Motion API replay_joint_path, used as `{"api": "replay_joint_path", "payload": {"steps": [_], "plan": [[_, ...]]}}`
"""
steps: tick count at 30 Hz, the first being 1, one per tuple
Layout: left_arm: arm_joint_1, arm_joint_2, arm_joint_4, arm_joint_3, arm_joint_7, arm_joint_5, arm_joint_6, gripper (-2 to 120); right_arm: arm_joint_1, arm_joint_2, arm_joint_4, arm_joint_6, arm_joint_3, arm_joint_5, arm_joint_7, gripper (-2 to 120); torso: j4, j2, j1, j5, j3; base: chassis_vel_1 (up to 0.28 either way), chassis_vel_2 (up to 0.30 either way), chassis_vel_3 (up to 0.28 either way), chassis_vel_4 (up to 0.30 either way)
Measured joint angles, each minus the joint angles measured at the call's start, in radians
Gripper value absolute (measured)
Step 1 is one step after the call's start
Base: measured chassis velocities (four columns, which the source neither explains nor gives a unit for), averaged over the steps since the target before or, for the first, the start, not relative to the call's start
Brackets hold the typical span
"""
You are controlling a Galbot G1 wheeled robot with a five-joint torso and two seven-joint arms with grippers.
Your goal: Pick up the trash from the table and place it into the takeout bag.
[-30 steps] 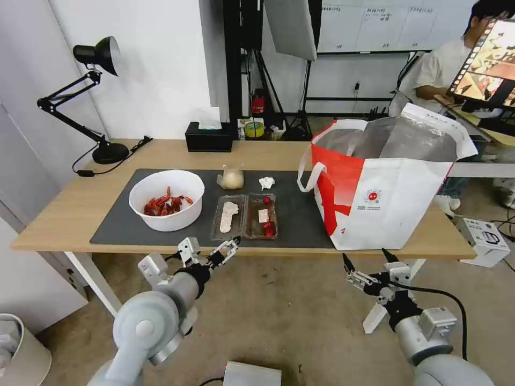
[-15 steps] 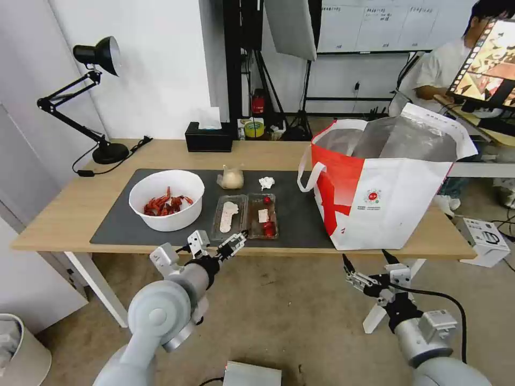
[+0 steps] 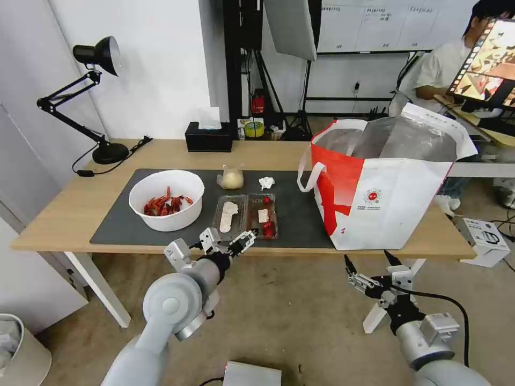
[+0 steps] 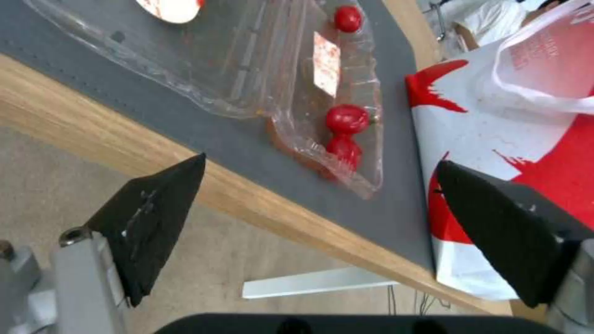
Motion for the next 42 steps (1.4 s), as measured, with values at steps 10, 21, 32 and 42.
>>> {"api": "replay_joint_path", "payload": {"steps": [10, 21, 32, 42], "plan": [[-0.032, -0.005, 0.025, 0.003, -0.017, -0.017, -0.012, 100, -0.001, 0.003, -0.015, 0.007, 0.0, -0.006, -0.002, 100, 0.0, 0.0, 0.0, 0.0, 0.0, 0.0, 0.0, 0.0, 0.0], [-0.047, -0.018, 0.057, 0.013, -0.018, -0.021, -0.026, 100, -0.001, 0.006, -0.023, 0.017, 0.001, -0.006, -0.007, 100, 0.0, 0.0, 0.0, 0.0, 0.0, 0.0, 0.0, 0.0, 0.0], [-0.069, -0.025, 0.089, 0.015, -0.019, -0.021, -0.048, 100, 0.001, 0.014, -0.045, 0.033, 0.0, -0.015, -0.014, 100, 0.0, 0.0, 0.0, 0.0, 0.0, 0.0, 0.0, 0.0, 0.0], [-0.07, -0.033, 0.104, 0.007, -0.003, -0.021, -0.102, 100, 0.009, 0.024, -0.06, 0.038, -0.009, -0.022, -0.018, 100, 0.0, 0.0, 0.0, 0.0, 0.0, 0.0, 0.0, 0.0, 0.0]]}}
